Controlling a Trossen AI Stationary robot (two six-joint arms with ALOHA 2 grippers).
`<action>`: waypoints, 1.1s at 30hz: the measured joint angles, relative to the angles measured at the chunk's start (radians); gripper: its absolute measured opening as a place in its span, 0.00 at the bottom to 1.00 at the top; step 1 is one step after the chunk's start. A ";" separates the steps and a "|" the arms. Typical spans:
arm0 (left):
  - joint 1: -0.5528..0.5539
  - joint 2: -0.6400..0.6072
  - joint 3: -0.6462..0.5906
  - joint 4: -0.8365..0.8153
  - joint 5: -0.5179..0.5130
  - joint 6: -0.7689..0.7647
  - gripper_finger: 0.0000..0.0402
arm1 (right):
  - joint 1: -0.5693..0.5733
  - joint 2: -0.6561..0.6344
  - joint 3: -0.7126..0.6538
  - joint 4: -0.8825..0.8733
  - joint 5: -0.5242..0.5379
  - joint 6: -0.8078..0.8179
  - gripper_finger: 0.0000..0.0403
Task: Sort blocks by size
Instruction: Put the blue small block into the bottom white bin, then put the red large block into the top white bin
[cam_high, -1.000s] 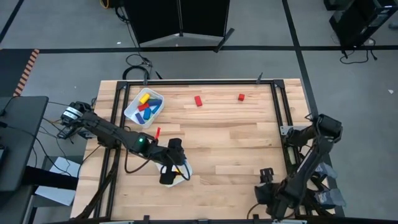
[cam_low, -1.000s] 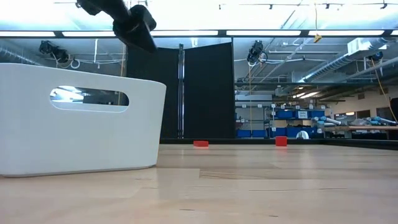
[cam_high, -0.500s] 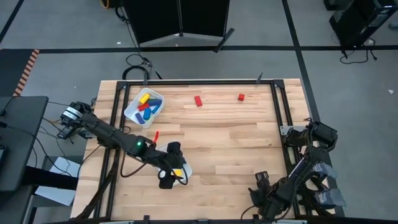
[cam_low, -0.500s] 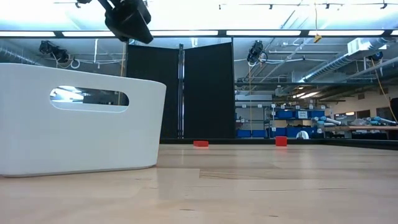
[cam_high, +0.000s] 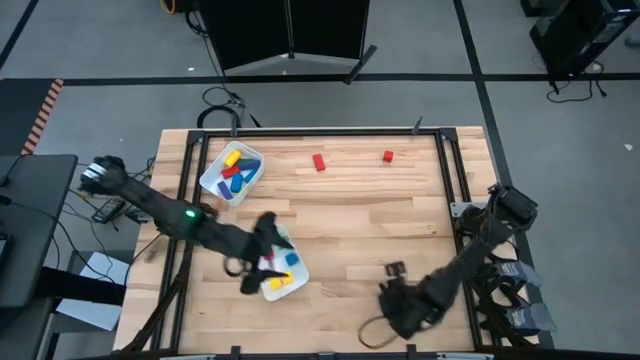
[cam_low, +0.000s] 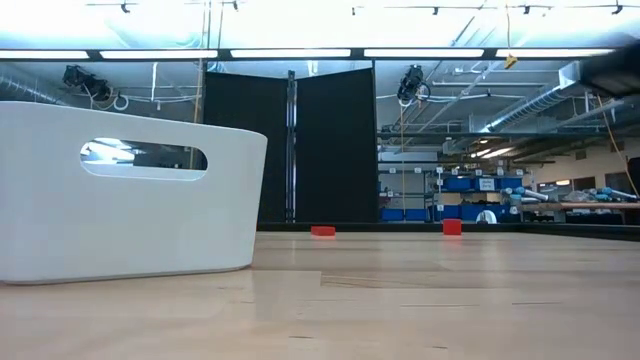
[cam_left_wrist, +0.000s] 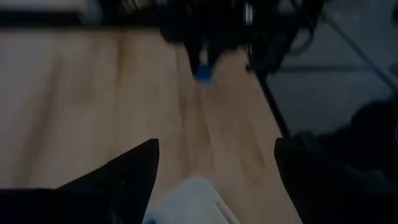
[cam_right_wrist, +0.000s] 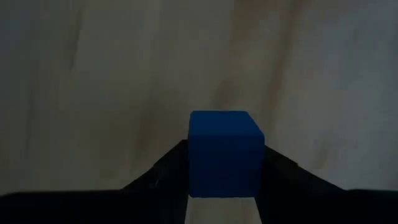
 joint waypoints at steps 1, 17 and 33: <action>-0.001 -0.031 0.000 -0.001 -0.019 0.005 0.81 | -0.035 -0.007 0.021 0.018 0.041 -0.052 0.35; -0.027 -0.289 0.000 0.004 -0.319 0.029 0.81 | -0.550 0.083 0.120 1.039 -0.076 -0.567 0.35; -0.025 -0.288 0.000 -0.028 -0.424 0.064 0.81 | -0.540 0.202 0.144 1.303 0.083 -0.569 0.81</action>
